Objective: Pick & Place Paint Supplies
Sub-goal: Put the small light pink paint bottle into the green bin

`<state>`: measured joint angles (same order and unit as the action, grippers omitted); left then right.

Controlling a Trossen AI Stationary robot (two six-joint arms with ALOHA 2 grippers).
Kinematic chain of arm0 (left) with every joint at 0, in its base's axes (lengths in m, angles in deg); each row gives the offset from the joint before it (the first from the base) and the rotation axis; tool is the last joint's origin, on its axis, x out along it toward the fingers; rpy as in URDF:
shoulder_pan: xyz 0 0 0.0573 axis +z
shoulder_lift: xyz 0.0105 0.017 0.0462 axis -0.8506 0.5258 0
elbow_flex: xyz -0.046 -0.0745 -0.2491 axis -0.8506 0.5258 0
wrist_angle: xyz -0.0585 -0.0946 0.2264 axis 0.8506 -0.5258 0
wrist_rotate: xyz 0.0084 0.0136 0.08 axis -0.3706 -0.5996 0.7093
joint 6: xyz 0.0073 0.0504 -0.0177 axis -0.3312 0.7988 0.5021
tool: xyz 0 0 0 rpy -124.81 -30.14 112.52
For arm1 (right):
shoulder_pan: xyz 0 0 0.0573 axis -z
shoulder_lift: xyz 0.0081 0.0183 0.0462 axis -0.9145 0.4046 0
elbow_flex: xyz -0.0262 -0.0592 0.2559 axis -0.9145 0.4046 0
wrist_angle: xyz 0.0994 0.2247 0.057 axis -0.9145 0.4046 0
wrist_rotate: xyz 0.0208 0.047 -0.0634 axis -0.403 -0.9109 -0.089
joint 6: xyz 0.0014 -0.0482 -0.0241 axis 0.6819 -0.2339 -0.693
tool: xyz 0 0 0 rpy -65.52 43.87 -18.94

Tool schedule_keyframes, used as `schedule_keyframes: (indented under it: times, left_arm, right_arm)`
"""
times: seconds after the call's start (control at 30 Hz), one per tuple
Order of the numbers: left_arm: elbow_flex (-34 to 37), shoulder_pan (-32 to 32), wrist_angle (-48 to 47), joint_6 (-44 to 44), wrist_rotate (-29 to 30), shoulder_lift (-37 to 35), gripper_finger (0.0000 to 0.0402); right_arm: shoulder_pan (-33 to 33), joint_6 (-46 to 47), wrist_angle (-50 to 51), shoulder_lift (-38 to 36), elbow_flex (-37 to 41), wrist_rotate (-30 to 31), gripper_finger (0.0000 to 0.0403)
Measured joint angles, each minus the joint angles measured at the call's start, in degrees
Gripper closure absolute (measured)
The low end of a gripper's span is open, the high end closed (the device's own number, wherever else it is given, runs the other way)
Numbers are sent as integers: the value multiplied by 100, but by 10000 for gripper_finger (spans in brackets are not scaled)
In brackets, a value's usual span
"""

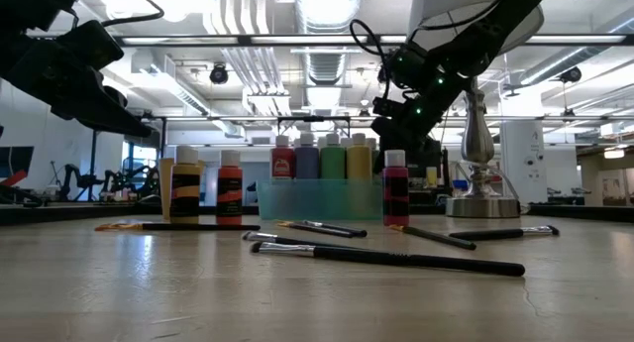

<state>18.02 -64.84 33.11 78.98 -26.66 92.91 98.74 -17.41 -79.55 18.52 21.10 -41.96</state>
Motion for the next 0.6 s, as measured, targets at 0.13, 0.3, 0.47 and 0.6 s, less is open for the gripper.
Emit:
schedule_keyframes:
  times: [0.13, 0.3, 0.47, 0.6]
  left_arm:
    - [0, 1, 0, 0, 0, 0, 202]
    - [-1, 1, 0, 1, 0, 1, 202]
    - [0, 0, 0, 1, 0, 1, 202]
    - [0, 1, 0, 2, 0, 1, 202]
  right_arm:
    - [11, 1, 6, 0, 0, -14, 290]
    - [13, 6, -49, 37, -2, -31, 290]
    - [55, 29, -109, 103, -13, -133, 290]
    - [67, 27, -97, 101, -13, -149, 288]
